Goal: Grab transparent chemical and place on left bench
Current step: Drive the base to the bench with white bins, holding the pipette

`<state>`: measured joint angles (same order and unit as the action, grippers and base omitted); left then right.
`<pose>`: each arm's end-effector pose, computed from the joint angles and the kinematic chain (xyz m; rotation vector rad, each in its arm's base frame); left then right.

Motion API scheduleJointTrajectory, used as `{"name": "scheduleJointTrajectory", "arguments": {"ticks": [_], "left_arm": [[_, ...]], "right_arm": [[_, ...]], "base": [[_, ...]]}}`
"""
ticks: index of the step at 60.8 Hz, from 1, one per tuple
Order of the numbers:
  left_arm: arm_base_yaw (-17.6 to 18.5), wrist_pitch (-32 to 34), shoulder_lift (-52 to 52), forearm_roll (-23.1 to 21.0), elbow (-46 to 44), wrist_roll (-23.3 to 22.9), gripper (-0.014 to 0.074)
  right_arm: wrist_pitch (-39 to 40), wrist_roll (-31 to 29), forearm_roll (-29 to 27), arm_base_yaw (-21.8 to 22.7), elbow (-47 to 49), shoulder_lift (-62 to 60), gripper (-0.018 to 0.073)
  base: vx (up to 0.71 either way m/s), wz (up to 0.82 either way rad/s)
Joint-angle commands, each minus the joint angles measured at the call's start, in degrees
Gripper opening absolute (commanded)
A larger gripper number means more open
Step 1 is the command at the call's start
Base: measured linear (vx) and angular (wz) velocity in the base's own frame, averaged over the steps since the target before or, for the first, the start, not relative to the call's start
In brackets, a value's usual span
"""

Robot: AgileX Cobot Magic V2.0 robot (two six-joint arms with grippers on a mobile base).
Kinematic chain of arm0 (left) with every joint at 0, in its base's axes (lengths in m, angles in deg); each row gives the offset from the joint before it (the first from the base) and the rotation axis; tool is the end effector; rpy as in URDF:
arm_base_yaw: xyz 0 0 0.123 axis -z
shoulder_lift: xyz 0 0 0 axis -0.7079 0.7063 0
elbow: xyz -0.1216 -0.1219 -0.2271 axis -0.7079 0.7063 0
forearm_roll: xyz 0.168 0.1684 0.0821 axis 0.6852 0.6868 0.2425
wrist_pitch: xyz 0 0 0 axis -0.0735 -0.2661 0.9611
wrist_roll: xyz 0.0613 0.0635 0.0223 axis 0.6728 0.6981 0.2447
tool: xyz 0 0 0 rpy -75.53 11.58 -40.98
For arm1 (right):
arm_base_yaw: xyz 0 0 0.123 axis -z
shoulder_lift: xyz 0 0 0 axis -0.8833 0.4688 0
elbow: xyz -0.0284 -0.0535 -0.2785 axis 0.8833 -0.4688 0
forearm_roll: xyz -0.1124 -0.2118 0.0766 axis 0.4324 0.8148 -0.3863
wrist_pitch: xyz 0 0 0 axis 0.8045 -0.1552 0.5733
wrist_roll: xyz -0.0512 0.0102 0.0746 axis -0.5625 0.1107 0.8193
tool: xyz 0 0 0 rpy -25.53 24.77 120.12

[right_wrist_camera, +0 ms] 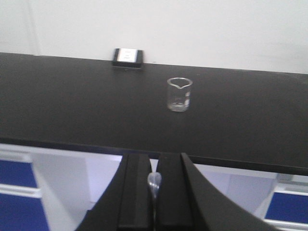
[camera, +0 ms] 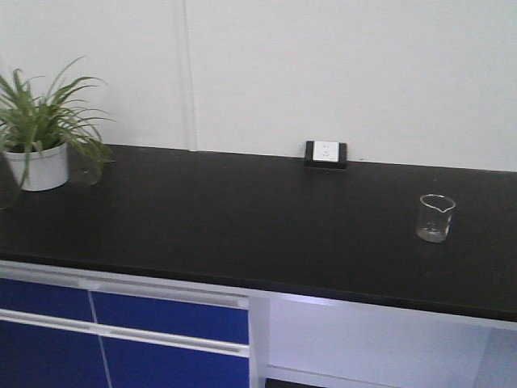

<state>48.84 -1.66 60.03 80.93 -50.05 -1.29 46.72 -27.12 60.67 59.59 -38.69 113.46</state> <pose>0.0565 -0.0038 0.2036 0.0742 1.5104 -0.0275 0.1062 -0.0046 0.3193 0.0084 1.7288 -0.0789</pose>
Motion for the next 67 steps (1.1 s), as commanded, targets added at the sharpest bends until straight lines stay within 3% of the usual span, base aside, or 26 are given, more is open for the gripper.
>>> {"name": "scheduleJointTrajectory", "arguments": {"ticks": [1,67], "left_arm": [[0.1,4.5,-1.1,0.0,0.9,-0.4,-0.0003],[0.1,4.5,-1.1,0.0,0.9,-0.4,-0.0003]], "right_arm": [[4.3,-0.1,0.4,0.1,1.7,0.2,-0.0003],[4.3,-0.1,0.4,0.1,1.7,0.2,-0.0003]], "base": [[-0.38,0.47],[-0.29,0.55]]}}
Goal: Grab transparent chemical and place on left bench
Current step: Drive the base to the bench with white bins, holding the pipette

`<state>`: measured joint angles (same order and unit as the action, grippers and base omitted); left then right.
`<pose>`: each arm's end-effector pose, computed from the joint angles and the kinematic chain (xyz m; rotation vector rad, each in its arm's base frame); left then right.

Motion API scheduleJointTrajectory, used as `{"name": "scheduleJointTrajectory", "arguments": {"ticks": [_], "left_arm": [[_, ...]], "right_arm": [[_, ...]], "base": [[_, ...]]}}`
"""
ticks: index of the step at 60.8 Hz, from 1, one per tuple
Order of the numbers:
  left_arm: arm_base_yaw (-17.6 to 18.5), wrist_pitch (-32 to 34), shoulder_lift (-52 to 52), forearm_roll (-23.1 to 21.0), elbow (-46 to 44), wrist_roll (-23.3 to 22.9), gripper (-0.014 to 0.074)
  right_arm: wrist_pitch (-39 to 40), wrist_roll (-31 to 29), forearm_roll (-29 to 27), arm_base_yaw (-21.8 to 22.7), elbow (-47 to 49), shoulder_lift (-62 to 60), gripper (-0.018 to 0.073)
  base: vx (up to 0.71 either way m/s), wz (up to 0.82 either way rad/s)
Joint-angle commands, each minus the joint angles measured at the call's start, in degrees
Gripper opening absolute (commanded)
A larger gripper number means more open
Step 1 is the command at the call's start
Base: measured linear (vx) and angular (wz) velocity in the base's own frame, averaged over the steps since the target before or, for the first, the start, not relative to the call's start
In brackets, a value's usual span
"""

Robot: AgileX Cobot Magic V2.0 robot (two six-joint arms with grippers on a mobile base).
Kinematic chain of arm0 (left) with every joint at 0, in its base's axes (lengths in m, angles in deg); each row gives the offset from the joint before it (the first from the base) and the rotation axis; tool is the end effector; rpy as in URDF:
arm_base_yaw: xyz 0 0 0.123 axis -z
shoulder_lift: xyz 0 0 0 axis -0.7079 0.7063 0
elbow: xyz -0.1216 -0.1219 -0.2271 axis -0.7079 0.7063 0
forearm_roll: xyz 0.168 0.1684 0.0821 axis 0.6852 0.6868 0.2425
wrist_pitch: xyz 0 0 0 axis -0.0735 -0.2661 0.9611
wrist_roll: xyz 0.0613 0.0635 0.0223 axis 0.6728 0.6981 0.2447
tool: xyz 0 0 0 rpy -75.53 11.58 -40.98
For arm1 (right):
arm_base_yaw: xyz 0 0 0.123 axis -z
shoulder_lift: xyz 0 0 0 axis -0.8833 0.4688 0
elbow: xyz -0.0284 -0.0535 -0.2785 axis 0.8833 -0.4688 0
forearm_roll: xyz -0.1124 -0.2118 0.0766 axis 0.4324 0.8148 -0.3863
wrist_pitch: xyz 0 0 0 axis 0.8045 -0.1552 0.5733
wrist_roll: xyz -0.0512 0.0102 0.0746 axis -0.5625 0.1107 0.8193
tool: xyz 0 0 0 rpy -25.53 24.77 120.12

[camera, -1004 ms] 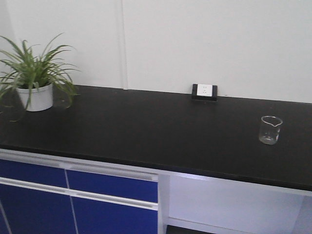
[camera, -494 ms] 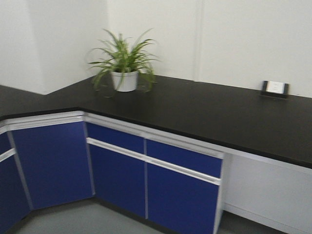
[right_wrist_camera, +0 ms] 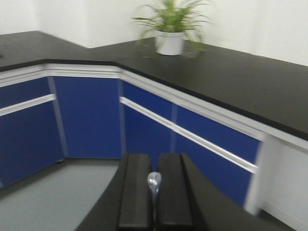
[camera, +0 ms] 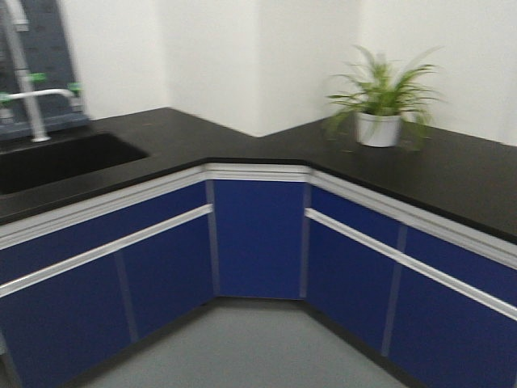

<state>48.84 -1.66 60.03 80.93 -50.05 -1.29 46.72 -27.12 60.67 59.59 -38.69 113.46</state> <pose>0.0565 -0.0038 0.2036 0.0742 1.5104 -0.0275 0.1062 -0.0046 0.3193 0.0084 1.7288 -0.0789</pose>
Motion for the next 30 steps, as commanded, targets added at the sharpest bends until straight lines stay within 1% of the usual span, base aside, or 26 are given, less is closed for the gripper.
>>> {"name": "scheduleJointTrajectory", "arguments": {"ticks": [1,15,23,30], "left_arm": [[0.1,4.5,-1.1,0.0,0.9,-0.4,-0.0003],[0.1,4.5,-1.1,0.0,0.9,-0.4,-0.0003],[0.1,4.5,-1.1,0.0,0.9,-0.4,-0.0003],[0.1,4.5,-1.1,0.0,0.9,-0.4,-0.0003]], "right_arm": [[4.3,-0.1,0.4,0.1,1.7,0.2,-0.0003],[4.3,-0.1,0.4,0.1,1.7,0.2,-0.0003],[4.3,-0.1,0.4,0.1,1.7,0.2,-0.0003],[4.3,-0.1,0.4,0.1,1.7,0.2,-0.0003]], "base": [[-0.11,0.86],[-0.05,1.00],[0.05,1.04],[0.12,0.90]]}}
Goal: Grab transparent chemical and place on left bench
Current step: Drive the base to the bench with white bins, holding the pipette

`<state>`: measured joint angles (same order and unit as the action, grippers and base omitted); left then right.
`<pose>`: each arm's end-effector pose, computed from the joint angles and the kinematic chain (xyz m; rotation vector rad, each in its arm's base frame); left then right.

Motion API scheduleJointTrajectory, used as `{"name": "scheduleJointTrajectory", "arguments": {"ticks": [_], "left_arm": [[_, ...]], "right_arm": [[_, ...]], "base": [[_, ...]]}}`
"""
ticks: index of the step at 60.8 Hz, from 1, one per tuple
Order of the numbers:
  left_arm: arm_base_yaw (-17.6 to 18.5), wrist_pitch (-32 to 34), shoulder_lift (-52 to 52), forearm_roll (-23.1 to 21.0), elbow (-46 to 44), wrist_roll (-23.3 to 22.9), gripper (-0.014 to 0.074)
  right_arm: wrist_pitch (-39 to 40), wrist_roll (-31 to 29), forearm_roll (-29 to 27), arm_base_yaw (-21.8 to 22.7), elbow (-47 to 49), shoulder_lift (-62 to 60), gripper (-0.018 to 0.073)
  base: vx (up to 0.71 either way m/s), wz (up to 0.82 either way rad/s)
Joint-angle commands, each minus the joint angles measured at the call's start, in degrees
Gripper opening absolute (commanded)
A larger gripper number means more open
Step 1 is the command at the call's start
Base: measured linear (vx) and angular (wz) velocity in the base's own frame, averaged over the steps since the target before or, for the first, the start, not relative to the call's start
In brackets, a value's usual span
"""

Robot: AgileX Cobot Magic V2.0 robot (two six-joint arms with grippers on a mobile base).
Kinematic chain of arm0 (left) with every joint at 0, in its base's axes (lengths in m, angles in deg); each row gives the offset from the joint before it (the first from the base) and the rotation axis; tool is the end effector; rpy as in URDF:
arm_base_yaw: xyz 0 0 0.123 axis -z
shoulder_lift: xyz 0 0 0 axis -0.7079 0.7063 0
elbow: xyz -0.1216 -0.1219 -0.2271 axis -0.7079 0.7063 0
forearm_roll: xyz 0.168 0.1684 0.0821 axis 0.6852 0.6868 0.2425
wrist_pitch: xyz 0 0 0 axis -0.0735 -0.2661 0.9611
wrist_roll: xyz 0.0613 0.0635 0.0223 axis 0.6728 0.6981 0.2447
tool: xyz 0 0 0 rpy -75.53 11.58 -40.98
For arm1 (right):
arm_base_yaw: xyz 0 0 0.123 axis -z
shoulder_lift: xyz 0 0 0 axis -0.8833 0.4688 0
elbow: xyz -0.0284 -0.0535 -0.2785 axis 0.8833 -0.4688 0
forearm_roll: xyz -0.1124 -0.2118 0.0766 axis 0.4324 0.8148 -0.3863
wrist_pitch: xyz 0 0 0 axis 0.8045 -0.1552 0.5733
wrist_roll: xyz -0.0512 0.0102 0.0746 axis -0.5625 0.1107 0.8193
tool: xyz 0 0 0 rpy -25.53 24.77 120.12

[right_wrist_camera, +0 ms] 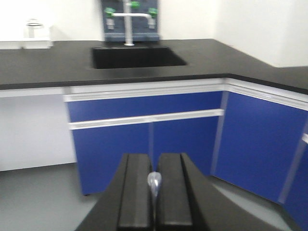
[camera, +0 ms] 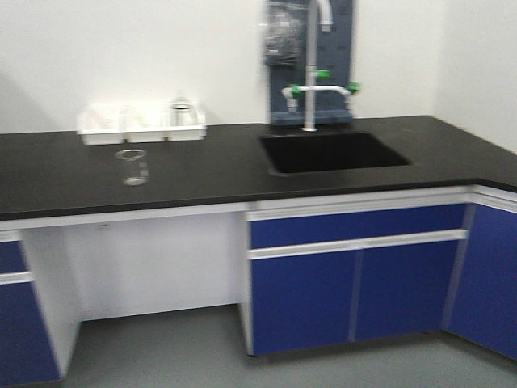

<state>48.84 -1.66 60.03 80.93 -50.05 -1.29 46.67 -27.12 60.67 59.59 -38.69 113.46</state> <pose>0.0565 -0.0038 0.2036 0.0742 1.5104 -0.0275 0.1062 -0.0046 0.3193 0.0087 1.7296 -0.0792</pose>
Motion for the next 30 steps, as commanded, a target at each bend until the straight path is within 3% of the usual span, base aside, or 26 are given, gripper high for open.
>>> {"name": "scheduleJointTrajectory", "arguments": {"ticks": [1,30], "left_arm": [[0.1,4.5,-1.1,0.0,0.9,-0.4,-0.0003],[0.1,4.5,-1.1,0.0,0.9,-0.4,-0.0003]], "right_arm": [[4.3,-0.1,0.4,0.1,1.7,0.2,-0.0003],[4.4,-0.1,0.4,0.1,1.7,0.2,-0.0003]], "base": [[0.16,0.82],[0.23,0.65]]}}
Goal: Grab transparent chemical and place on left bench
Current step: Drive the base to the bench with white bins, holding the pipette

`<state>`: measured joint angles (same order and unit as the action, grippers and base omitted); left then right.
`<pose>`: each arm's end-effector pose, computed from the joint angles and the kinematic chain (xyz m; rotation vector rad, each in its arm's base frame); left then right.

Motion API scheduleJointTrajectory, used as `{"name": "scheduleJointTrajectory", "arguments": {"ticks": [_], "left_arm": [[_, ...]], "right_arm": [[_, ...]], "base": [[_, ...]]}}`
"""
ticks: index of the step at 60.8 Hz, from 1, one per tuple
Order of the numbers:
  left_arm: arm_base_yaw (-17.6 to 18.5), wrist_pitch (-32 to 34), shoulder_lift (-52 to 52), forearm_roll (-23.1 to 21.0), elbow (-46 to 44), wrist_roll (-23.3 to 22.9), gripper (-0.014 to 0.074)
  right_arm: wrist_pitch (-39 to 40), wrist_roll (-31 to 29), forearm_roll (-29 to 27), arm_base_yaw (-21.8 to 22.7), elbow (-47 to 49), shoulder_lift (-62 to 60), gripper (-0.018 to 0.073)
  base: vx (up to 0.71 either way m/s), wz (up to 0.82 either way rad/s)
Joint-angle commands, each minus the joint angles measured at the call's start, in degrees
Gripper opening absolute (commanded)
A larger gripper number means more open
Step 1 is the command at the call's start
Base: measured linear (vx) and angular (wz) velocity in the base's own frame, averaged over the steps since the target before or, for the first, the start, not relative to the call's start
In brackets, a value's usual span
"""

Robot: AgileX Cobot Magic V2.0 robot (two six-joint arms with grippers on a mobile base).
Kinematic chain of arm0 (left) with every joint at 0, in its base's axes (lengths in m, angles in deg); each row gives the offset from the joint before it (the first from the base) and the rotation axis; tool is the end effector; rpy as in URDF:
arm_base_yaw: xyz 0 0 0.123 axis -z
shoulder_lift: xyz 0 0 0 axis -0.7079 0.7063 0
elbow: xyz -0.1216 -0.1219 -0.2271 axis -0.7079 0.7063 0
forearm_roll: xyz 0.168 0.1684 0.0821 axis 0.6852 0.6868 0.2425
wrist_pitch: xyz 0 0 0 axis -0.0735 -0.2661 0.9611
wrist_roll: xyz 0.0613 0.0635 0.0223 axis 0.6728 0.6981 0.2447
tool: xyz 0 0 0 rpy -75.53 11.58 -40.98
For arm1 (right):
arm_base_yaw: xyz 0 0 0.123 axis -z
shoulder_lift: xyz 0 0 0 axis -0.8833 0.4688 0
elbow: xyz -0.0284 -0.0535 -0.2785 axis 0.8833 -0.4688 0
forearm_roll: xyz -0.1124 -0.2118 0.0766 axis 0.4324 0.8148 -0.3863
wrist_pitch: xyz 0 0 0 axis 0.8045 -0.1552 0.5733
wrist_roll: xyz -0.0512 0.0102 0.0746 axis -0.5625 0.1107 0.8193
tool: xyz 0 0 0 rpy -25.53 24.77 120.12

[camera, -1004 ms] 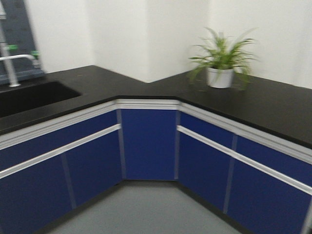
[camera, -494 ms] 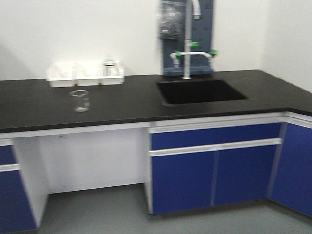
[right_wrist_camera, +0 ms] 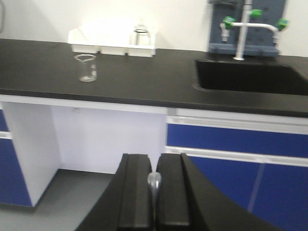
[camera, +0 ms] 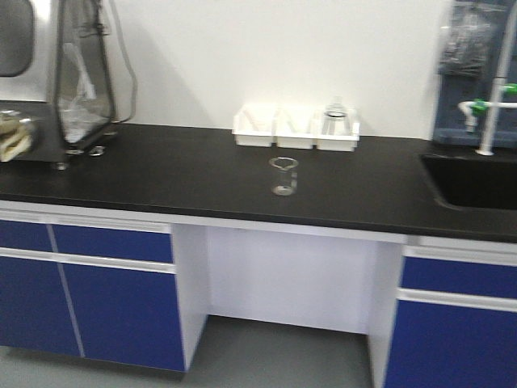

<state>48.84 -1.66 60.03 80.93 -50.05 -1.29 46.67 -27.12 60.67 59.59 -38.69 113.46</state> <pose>0.0565 -0.0038 0.2036 0.0742 1.5104 -0.0275 0.1062 -0.0046 0.3193 0.0087 1.7296 -0.0792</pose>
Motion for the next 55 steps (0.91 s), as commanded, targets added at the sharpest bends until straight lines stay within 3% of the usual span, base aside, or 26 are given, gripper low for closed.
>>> {"name": "scheduleJointTrajectory", "arguments": {"ticks": [1,36,55], "left_arm": [[0.1,4.5,-1.1,0.0,0.9,-0.4,-0.0003],[0.1,4.5,-1.1,0.0,0.9,-0.4,-0.0003],[0.1,4.5,-1.1,0.0,0.9,-0.4,-0.0003]], "right_arm": [[4.4,-0.1,0.4,0.1,1.7,0.2,-0.0003],[4.3,-0.1,0.4,0.1,1.7,0.2,-0.0003],[4.2,-0.1,0.4,0.1,1.7,0.2,-0.0003]], "base": [[0.28,0.54],[0.36,0.51],[0.46,0.17]]}}
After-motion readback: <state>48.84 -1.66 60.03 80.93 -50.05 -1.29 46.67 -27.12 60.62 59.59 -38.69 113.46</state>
